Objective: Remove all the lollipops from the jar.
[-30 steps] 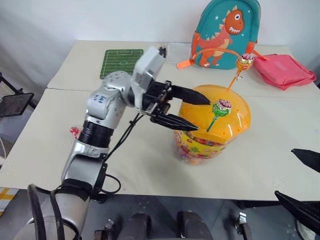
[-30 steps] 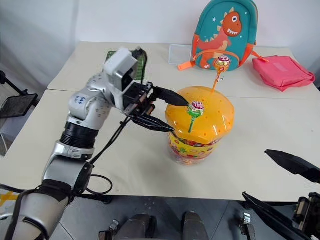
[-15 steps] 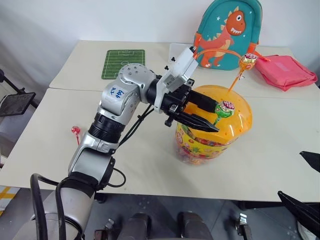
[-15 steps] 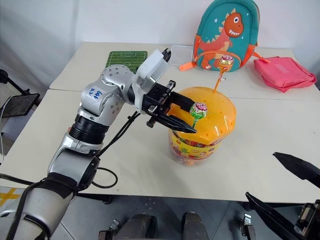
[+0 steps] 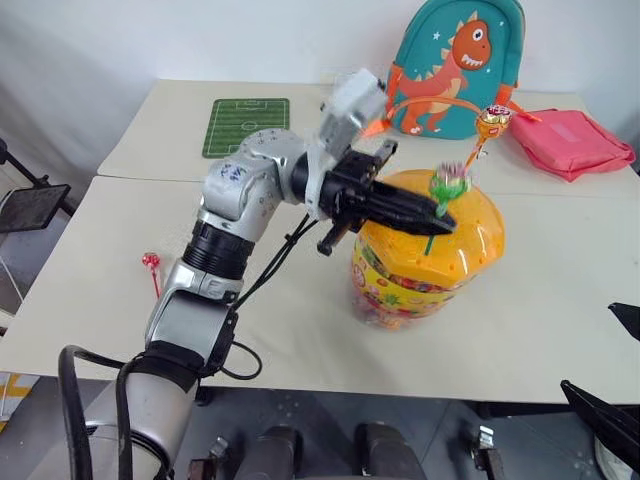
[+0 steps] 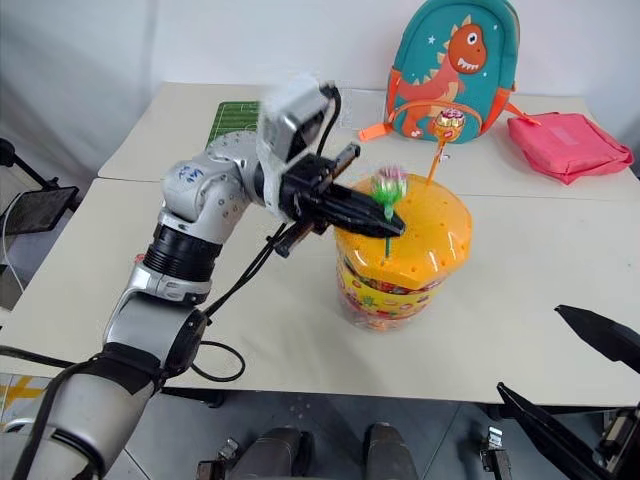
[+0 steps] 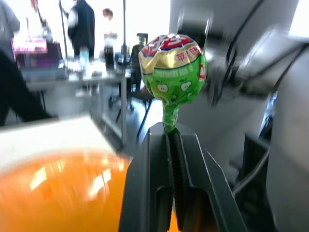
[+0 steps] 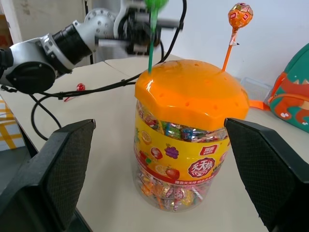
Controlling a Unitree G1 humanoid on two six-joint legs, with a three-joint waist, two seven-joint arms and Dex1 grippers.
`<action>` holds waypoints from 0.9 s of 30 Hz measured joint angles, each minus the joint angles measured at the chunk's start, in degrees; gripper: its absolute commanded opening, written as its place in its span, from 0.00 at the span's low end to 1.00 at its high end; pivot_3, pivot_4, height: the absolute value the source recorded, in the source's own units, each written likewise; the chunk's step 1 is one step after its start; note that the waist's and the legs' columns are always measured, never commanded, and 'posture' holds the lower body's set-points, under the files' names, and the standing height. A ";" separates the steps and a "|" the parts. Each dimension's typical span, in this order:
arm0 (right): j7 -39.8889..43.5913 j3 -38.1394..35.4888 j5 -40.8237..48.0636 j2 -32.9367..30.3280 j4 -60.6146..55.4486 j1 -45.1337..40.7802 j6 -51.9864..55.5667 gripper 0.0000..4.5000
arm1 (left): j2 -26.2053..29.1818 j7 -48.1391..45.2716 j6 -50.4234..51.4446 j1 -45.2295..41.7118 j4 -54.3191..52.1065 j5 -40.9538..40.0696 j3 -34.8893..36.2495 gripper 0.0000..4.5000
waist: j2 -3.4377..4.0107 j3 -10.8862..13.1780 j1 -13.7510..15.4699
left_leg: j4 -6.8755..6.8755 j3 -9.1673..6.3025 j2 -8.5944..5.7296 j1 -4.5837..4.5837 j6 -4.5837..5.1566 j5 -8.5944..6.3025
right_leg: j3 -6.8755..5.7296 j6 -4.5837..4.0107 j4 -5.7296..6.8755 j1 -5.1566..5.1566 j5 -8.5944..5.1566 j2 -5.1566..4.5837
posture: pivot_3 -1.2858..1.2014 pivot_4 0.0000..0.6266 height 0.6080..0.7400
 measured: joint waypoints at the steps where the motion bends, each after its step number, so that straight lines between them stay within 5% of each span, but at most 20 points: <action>1: -0.05 1.16 -0.07 -1.19 0.40 -1.46 0.04 1.00 | -0.12 2.01 0.72 -2.19 3.56 -1.52 2.90 0.01 | -0.06 0.04 -0.02 | 0.05 0.01 0.00 0.00 0.00 0.00 | -0.01 0.00 0.02 0.00 0.00 0.01 | 0.52 0.24 1.00; 4: -0.26 4.88 -0.92 -4.80 2.50 -6.28 0.28 1.00 | 3.48 6.85 0.88 -8.51 11.75 -3.00 10.42 0.01 | -0.13 0.08 -0.82 | -0.03 0.21 0.02 0.12 -0.02 0.01 | 0.07 0.00 0.12 -0.07 0.00 0.05 | 0.52 0.24 1.00; 7: 0.35 7.47 -2.05 -7.79 5.67 -10.46 0.47 1.00 | 9.99 7.33 -0.16 -8.61 13.08 0.02 10.59 0.01 | 0.08 -0.04 -0.85 | -0.13 0.18 0.04 0.15 -0.07 0.03 | 0.06 0.00 0.23 -0.15 0.00 0.06 | 0.52 0.24 1.00; 14: 3.21 13.12 -3.69 -13.31 13.13 -20.88 2.13 1.00 | 26.07 18.89 -0.54 4.60 13.71 12.44 9.58 0.01 | 0.00 0.02 -1.07 | -0.02 0.10 0.05 -0.04 -0.08 0.03 | 0.04 0.00 0.62 -0.35 0.00 0.03 | 0.52 0.24 1.00; 19: 5.56 19.44 -4.39 -15.77 16.93 -31.19 3.14 1.00 | 40.12 26.93 3.47 26.90 3.50 17.90 12.73 0.01 | 0.05 -0.02 -1.75 | -0.18 0.19 0.08 0.02 -0.12 -0.03 | 0.08 -0.01 0.68 -0.53 0.00 -0.01 | 0.52 0.24 1.00; 27: 12.21 25.56 -5.19 -19.48 17.76 -38.01 6.09 1.00 | 49.63 34.96 9.57 52.34 -1.33 20.46 24.11 0.01 | -0.11 -0.02 0.38 | 0.09 0.03 0.06 -0.19 -0.12 -0.03 | 0.04 -0.05 0.58 -0.55 0.01 -0.06 | 0.52 0.24 1.00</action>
